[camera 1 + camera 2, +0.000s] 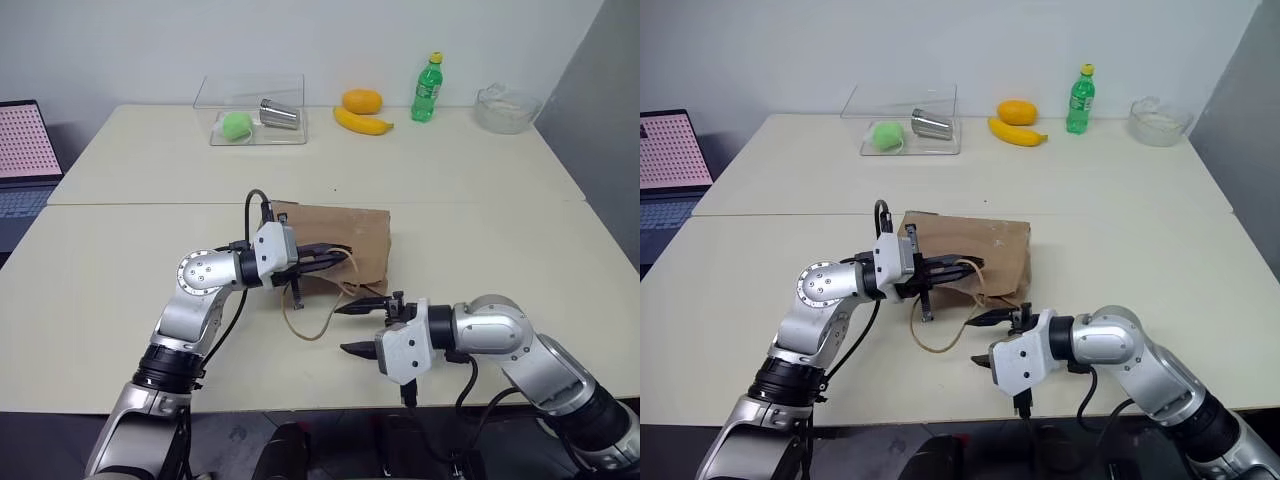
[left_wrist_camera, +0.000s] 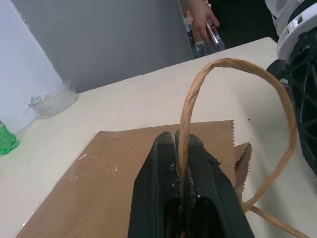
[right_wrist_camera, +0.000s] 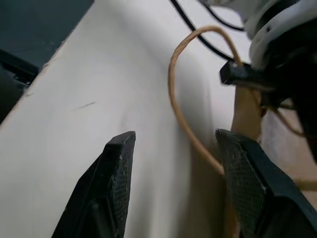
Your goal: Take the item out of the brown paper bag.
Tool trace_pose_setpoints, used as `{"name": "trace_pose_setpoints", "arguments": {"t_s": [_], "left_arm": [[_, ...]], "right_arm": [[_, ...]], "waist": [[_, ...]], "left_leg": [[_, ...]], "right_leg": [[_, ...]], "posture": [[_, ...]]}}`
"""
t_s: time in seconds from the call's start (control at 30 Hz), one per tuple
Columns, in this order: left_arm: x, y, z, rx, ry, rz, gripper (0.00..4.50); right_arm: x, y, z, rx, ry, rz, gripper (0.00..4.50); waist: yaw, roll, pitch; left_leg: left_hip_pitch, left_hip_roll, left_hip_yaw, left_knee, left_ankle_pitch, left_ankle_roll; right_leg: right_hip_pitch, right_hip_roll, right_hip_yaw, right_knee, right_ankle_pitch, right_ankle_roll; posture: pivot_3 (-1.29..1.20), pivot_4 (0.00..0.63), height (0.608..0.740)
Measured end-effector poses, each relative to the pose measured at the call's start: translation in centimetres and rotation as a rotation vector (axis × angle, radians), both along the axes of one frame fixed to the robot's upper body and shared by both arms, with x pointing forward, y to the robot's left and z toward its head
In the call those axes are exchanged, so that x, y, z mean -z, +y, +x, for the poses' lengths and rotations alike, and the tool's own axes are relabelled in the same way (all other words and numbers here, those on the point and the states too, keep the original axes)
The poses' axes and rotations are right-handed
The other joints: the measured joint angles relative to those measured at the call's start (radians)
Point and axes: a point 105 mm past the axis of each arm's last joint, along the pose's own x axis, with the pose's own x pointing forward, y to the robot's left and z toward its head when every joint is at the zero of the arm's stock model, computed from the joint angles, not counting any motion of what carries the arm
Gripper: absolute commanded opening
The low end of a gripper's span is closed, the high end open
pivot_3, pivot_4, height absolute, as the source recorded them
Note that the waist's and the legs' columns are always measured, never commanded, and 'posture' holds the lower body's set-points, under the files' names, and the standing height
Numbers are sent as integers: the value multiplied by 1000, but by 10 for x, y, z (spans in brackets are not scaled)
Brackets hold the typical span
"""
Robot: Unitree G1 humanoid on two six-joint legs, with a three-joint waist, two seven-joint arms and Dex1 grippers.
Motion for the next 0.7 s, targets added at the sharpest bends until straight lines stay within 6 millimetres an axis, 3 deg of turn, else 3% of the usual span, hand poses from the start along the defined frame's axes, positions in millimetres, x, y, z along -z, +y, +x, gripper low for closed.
{"name": "trace_pose_setpoints", "arguments": {"t_s": [0.33,0.43,0.6,0.63,0.7], "left_arm": [[-5,-4,2,18,-19,1,35],[-5,-4,1,21,-19,4,0],[-5,-4,1,22,-19,3,0],[-5,-4,1,22,-19,4,0],[-4,-5,1,22,-19,4,0]], "right_arm": [[26,9,26,27,-49,-95,2704],[26,11,30,26,-81,-103,2082],[22,19,32,10,-135,-94,262],[21,20,32,7,-138,-93,37],[21,20,32,2,-145,-93,37]], "waist": [[0,0,0],[0,0,0],[0,0,0],[0,0,0],[0,0,0]], "left_leg": [[0,0,0,0,0,0],[0,0,0,0,0,0],[0,0,0,0,0,0],[0,0,0,0,0,0],[0,0,0,0,0,0]], "right_leg": [[0,0,0,0,0,0],[0,0,0,0,0,0],[0,0,0,0,0,0],[0,0,0,0,0,0],[0,0,0,1,0,0]], "posture": [[0,150,740],[0,150,740],[0,150,740],[0,150,740],[0,150,740]]}}
